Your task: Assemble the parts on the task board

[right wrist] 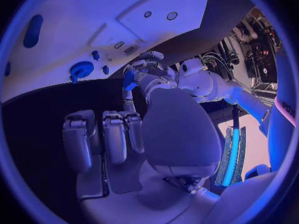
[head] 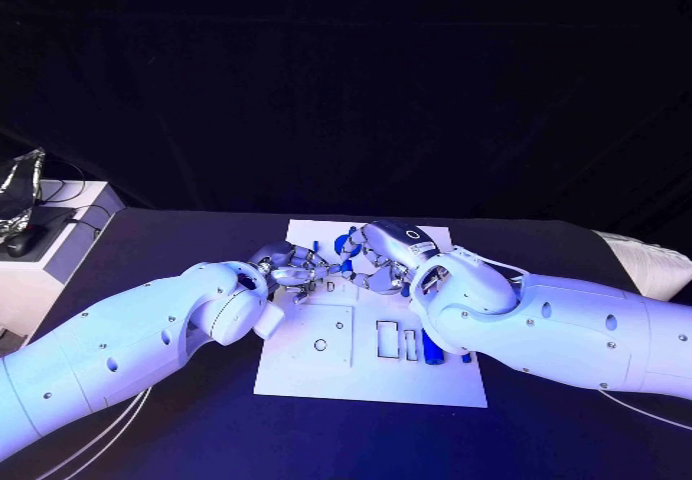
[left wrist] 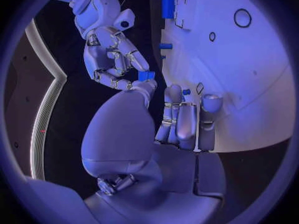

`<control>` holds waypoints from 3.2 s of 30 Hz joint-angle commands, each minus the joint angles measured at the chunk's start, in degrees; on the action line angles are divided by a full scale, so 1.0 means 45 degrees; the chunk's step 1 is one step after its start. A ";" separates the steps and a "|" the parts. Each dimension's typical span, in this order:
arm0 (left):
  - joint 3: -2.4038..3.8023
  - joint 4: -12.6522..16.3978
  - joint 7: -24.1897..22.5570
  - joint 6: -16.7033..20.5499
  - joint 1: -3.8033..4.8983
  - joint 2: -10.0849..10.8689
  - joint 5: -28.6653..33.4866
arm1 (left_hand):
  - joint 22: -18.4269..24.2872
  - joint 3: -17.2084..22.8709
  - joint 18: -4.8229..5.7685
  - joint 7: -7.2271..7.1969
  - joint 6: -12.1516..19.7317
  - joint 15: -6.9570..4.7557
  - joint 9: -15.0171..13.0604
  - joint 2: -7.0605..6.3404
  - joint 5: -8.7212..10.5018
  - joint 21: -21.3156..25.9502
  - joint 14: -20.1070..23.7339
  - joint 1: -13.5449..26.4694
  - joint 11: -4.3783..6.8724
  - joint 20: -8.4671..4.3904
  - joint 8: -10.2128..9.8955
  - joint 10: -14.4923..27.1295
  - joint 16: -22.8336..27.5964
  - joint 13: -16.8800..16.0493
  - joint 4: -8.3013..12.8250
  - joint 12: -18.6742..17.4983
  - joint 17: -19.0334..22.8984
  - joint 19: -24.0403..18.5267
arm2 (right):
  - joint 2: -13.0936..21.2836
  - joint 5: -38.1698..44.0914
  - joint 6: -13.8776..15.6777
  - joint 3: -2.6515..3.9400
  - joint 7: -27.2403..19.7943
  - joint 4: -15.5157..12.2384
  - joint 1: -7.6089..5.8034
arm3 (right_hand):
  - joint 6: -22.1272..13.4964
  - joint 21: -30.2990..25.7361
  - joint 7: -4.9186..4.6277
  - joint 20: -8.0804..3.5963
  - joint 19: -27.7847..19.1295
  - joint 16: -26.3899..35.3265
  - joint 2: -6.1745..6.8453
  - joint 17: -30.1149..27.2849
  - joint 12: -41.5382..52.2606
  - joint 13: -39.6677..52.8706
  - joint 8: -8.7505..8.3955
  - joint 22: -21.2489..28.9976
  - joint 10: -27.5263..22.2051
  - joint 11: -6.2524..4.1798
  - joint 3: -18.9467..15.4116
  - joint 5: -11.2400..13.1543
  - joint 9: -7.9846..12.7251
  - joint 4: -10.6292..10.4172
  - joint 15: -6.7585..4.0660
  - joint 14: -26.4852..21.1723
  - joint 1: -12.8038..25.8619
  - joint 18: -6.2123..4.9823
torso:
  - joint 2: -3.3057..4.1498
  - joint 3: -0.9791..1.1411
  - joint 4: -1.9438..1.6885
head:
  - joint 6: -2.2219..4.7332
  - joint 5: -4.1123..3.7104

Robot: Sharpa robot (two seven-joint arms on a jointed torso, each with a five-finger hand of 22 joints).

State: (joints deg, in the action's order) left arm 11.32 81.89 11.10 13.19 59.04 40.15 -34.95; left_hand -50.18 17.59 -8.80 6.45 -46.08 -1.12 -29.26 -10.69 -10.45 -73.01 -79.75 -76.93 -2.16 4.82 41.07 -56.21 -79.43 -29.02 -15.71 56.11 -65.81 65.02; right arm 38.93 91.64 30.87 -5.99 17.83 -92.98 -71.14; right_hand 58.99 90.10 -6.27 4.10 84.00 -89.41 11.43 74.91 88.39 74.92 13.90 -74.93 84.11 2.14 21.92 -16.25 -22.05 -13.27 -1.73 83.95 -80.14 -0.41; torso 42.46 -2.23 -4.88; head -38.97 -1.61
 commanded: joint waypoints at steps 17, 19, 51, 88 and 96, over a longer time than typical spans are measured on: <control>0.0003 0.0070 -0.0052 -0.0061 0.0003 0.0020 -0.0021 | -0.0005 0.0059 0.0259 -0.0023 0.0066 -0.0031 0.0027 -0.0058 -0.0004 -0.0045 -0.0099 -0.0142 -0.0015 0.0014 0.0025 0.0114 -0.0050 0.0025 -0.0007 0.0050 -0.0018 0.0052 | -0.0161 0.0020 -0.0172 -0.0003 -0.0170 0.0278 0.0002 | 0.0112 -0.0023 0.0005 -0.0047 0.1333 -0.0032 -0.0057 0.3027 0.0047 0.3060 0.0075 -0.3348 0.1023 -0.0081 0.0115 -0.0042 -0.0026 0.0018 -0.0101 0.1271 -0.0062 0.0090 | -0.0006 -0.0001 -0.0003 | -0.0033 0.0008; 0.0003 0.0049 -0.0064 -0.0017 0.0003 0.0053 -0.0021 | -0.0010 0.0056 0.0260 -0.0019 0.0069 -0.0029 0.0030 -0.0064 0.0000 -0.0048 -0.0102 -0.0135 -0.0019 0.0014 0.0020 0.0118 -0.0055 0.0029 -0.0018 0.0047 -0.0026 0.0055 | -0.0157 0.0040 -0.0224 -0.0006 -0.0138 0.0341 0.0002 | 0.0112 -0.0023 0.0005 -0.0047 0.1333 -0.0032 -0.0057 0.3027 0.0047 0.3060 0.0075 -0.3348 0.1023 -0.0081 0.0115 -0.0042 -0.0026 0.0018 -0.0101 0.1271 -0.0062 0.0090 | -0.0010 -0.0005 0.0005 | -0.0040 0.0006; 0.0551 0.0530 -0.1009 0.0064 -0.0052 0.1397 0.0888 | 0.0033 0.0144 0.0258 0.0122 0.0279 0.0061 0.0170 -0.0123 -0.0005 -0.0036 -0.0034 -0.0210 -0.0137 0.0057 -0.0234 0.0350 -0.0006 0.0238 -0.0114 -0.0225 0.0109 0.0019 | -0.1155 0.0510 -0.1922 -0.0354 0.0616 0.2177 0.0007 | 0.0118 -0.0023 0.0007 -0.0049 0.1333 -0.0032 -0.0051 0.3029 0.0040 0.3054 0.0104 -0.3348 0.1018 -0.0081 0.0155 0.0040 -0.0036 0.0028 -0.0103 0.1272 -0.0013 0.0090 | 0.0023 -0.0041 -0.0019 | -0.0141 -0.0028; 0.0708 0.0537 -0.1292 0.0105 -0.0056 0.1708 0.1243 | 0.0036 0.0149 0.0259 0.0169 0.0322 0.0094 0.0211 -0.0151 0.0000 -0.0037 -0.0037 -0.0204 -0.0179 0.0081 -0.0308 0.0389 -0.0014 0.0297 -0.0131 -0.0291 0.0094 0.0015 | -0.1589 0.2041 -0.2330 -0.0503 0.1830 0.2059 0.0165 | 0.0057 -0.0023 -0.0003 -0.0053 0.1333 -0.0022 0.0003 0.2997 0.0027 0.3044 0.0111 -0.3348 0.1008 -0.0076 0.0220 0.0059 -0.0035 0.0063 -0.0105 0.1264 0.0058 0.0090 | 0.0026 -0.0013 -0.0011 | -0.0294 0.0082; 0.0708 0.0524 -0.1248 0.0076 -0.0055 0.1715 0.1244 | 0.0030 0.0147 0.0260 0.0182 0.0330 0.0107 0.0225 -0.0155 0.0001 -0.0040 -0.0045 -0.0190 -0.0192 0.0092 -0.0330 0.0395 -0.0025 0.0316 -0.0141 -0.0309 0.0075 0.0018 | -0.1664 0.1749 -0.2342 -0.0508 0.2019 0.2106 0.0247 | 0.0055 -0.0023 -0.0009 -0.0051 0.1333 -0.0019 0.0035 0.2989 0.0026 0.3044 0.0128 -0.3348 0.1009 -0.0070 0.0222 0.0091 -0.0038 0.0028 -0.0099 0.1263 0.0169 0.0090 | 0.0013 -0.0017 -0.0014 | -0.0348 0.0080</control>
State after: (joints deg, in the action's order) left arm 14.45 84.17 5.93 14.03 58.77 47.93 -29.82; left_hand -50.05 18.12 -8.80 7.16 -44.95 -0.90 -28.29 -11.14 -10.46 -73.01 -79.95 -77.38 -2.90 4.82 39.78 -54.85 -79.43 -27.64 -16.28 55.01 -65.42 65.00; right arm 31.53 99.40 21.09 -8.27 26.03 -83.52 -70.09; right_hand 59.06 90.10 -6.19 4.11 84.00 -89.41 11.72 74.91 88.39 74.95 14.18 -74.93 84.11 2.14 22.63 -15.86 -22.24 -13.04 -1.73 83.94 -79.84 -0.41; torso 42.57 -2.30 -4.95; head -40.47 -1.27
